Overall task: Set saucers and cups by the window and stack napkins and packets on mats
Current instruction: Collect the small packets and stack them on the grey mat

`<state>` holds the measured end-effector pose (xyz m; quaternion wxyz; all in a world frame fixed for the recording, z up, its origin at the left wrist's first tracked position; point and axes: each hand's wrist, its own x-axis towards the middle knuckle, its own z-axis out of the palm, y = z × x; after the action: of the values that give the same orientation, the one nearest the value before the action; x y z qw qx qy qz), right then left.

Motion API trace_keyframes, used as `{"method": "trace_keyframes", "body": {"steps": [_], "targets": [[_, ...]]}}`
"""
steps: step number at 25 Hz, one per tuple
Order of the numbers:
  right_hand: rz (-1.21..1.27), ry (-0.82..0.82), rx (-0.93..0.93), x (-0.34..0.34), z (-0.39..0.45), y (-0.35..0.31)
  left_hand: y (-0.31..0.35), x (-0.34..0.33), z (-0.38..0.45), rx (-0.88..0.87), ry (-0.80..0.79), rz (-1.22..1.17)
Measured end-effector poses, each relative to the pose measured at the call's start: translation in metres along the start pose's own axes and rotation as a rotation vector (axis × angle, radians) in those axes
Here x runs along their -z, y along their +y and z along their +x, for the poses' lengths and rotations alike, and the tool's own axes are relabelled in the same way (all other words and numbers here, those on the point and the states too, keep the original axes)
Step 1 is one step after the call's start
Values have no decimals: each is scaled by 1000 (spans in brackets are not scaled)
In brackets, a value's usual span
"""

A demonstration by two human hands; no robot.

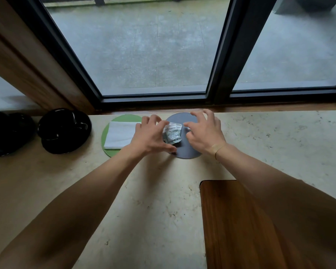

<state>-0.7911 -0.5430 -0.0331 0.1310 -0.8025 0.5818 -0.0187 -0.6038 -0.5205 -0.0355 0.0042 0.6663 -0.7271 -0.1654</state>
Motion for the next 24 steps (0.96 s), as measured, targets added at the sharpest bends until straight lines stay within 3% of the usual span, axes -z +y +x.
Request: {"method": "trace_keyframes", "body": {"steps": [13,24], "targets": [[1,-68,-19,-15,-9,3,-5,1,16,-147,57,90],[-18,-59,-16,-13,-9,3,-6,11,33,-180,-126,136]]}}
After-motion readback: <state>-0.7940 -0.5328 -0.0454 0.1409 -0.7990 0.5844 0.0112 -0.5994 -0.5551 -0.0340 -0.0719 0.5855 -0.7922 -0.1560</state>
